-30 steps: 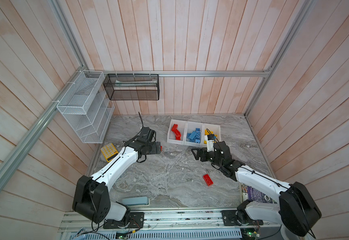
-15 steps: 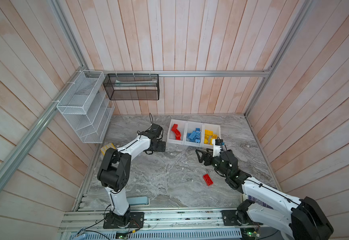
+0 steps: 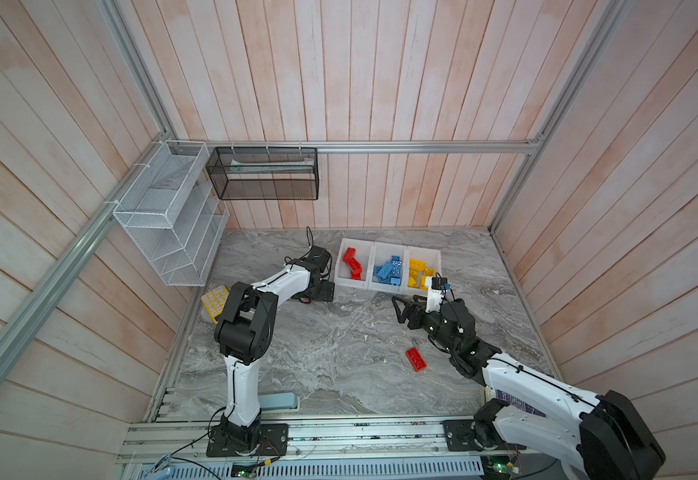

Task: Sort the legos into containers by color

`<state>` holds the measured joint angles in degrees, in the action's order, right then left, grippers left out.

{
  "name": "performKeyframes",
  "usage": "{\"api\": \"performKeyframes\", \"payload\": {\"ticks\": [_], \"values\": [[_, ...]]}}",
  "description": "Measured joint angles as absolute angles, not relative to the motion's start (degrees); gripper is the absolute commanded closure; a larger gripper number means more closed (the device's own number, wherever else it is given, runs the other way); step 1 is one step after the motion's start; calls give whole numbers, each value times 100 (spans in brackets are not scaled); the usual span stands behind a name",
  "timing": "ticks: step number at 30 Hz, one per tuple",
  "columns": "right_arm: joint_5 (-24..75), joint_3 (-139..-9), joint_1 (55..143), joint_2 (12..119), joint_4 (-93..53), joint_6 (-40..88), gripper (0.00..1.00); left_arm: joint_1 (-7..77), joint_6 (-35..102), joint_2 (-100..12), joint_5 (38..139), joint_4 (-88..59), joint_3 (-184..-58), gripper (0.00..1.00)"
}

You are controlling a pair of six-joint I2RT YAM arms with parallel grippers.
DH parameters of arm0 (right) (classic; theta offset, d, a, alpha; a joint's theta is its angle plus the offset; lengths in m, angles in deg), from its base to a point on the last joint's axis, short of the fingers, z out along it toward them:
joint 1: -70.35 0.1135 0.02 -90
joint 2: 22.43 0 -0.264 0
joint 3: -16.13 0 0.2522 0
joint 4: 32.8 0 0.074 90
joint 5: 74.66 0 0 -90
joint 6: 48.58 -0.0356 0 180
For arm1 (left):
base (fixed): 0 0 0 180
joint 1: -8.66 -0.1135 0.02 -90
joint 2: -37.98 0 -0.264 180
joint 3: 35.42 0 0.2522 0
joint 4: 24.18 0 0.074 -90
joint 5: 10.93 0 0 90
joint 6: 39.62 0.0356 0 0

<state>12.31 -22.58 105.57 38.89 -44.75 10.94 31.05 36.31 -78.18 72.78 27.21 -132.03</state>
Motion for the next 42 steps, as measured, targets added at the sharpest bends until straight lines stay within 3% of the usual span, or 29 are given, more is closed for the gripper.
{"api": "performKeyframes", "payload": {"ticks": [4, 10, 22, 36, 42], "values": [[1214, -2258, 10557, 3955, -4473, 1092, 16, 3105, 3668, -7820, 7276, 2693, -13199, 14], [1170, -2258, 10557, 4005, -4466, 1090, 16, 3105, 3701, -7861, 7259, 2610, -13199, 36], [1153, -2258, 10557, 4125, -4477, 990, 16, 3105, 3638, -7697, 7241, 2612, -13022, 38], [1205, -2258, 10557, 4283, -4635, 941, 17, 3107, 3465, -6041, 7125, 3038, -12770, 37], [1225, -2258, 10557, 4281, -4648, 941, 17, 3190, 3410, -5973, 7108, 3292, -13059, 37]]}}
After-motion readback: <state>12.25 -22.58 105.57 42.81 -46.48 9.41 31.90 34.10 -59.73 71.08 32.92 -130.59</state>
